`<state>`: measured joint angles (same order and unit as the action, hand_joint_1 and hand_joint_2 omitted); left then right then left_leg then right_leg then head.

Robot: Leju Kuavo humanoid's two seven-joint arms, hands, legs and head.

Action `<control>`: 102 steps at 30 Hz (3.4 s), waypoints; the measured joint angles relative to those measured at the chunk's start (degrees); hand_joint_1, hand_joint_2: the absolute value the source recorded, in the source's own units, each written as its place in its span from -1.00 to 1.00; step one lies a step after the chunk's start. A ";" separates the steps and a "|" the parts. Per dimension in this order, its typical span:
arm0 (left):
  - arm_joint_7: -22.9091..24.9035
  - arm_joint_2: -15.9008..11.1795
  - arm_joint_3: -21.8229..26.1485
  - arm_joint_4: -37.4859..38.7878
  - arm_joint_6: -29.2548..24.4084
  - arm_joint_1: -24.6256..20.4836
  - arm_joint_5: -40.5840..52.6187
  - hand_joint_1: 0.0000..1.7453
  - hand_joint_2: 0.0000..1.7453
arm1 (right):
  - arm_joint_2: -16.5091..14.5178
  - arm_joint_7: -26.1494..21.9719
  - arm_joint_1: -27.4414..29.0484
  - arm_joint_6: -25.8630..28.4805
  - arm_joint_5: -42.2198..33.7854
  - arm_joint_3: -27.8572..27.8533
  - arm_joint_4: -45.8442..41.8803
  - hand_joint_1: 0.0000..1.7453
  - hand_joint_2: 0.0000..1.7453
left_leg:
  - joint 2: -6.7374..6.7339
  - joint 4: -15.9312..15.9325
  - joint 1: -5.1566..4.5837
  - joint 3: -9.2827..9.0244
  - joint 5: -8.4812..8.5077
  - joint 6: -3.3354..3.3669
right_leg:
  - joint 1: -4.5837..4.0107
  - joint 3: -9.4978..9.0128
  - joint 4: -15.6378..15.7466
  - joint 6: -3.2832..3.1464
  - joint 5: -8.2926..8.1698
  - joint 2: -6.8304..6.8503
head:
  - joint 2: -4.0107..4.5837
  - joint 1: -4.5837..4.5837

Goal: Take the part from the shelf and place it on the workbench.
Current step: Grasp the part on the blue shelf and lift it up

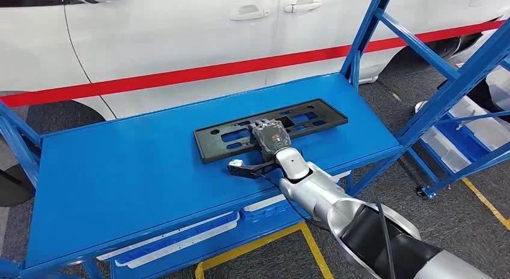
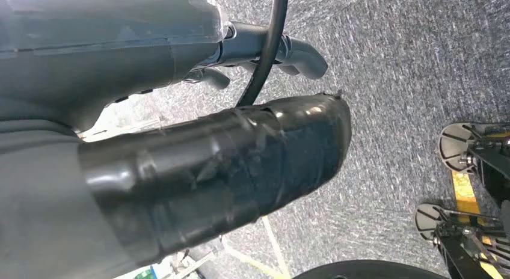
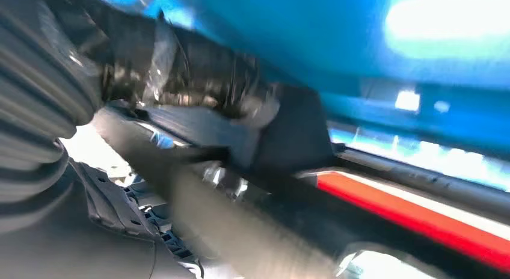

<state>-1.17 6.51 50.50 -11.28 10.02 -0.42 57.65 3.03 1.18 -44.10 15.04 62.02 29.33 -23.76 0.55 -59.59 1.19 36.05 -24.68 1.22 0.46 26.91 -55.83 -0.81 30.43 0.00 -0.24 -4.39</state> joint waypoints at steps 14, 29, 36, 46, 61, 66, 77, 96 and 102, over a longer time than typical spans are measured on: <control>-0.75 0.00 0.19 0.00 -0.30 0.02 -0.10 -1.00 1.00 | 0.36 -0.20 0.49 0.08 -0.16 -0.88 -0.01 1.00 1.00 | -0.07 0.06 0.01 -0.37 0.12 0.12 | 0.06 -0.16 -0.12 1.94 -0.02 0.05 | 0.00 0.00; -2.29 0.00 2.78 0.00 1.62 0.00 -2.86 -1.00 1.00 | 3.36 -6.36 0.97 1.02 -2.36 -1.47 -7.12 1.00 1.00 | -0.08 0.19 0.02 -0.44 0.13 0.10 | 0.05 -0.16 -0.19 1.94 0.01 0.04 | 0.00 0.00; -2.90 0.17 3.78 0.00 1.82 0.08 -2.73 -1.00 1.00 | 7.13 -7.71 3.11 1.09 -4.69 -2.00 -19.79 1.00 1.00 | -0.06 0.19 0.01 -0.43 0.13 0.10 | 0.06 -0.15 -0.19 1.96 0.03 0.07 | 0.00 0.00; -1.79 0.15 3.85 0.00 0.68 0.11 -0.12 -1.00 1.00 | 14.78 -8.86 5.54 -2.52 -6.17 -2.01 -39.74 1.00 1.00 | -0.06 -0.03 -0.69 -0.38 -0.14 0.74 | 0.57 -0.28 0.03 3.03 0.08 0.06 | 0.00 0.00; -0.82 0.15 3.29 0.00 0.35 -0.23 1.34 -1.00 1.00 | 19.63 -9.09 7.66 -6.30 -8.68 -2.01 -46.70 1.00 1.00 | 0.15 0.74 -0.12 -0.26 1.34 -0.36 | 0.66 3.22 -2.40 2.98 -2.19 -0.34 | 0.00 0.00; -0.65 0.07 3.27 0.00 0.29 -0.26 1.53 -1.00 1.00 | 19.75 -8.95 7.62 -6.74 -8.81 -2.01 -47.18 1.00 1.00 | -0.08 -6.54 -0.01 3.02 -4.73 -1.56 | 0.77 4.93 -1.30 0.16 -4.40 0.36 | 0.00 0.01; -0.60 -0.08 3.27 0.00 0.30 -0.59 2.08 -1.00 1.00 | 20.03 -8.83 7.69 -8.25 -10.39 -1.94 -47.57 1.00 1.00 | -0.13 0.08 -0.52 -5.05 -4.37 -0.12 | 0.02 10.07 -3.75 1.89 -7.40 0.78 | 0.00 -0.03; 0.19 1.19 2.49 -1.25 3.18 0.03 3.90 -1.00 1.00 | 20.38 -7.68 7.11 -9.26 -10.63 -1.64 -47.59 1.00 1.00 | -0.28 -2.77 -0.56 3.43 -1.46 -0.88 | 0.04 3.29 -0.08 -0.13 -4.17 0.63 | 0.00 -0.02; 4.91 8.43 1.90 -19.33 15.69 5.91 3.41 -1.00 1.00 | 20.29 -7.56 7.58 -9.75 -10.72 -1.30 -46.80 1.00 1.00 | -0.03 -11.91 0.00 1.30 -4.99 -1.68 | 0.55 9.49 -1.92 0.60 -7.63 -1.17 | 0.00 0.00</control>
<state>3.74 14.94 52.40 -30.61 25.71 5.49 61.06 23.32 -6.38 -36.52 5.29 51.30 28.04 -70.55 0.52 -71.50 1.19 37.35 -29.67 -0.46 1.01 36.40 -57.75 -0.21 22.81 -1.17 -0.24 -4.39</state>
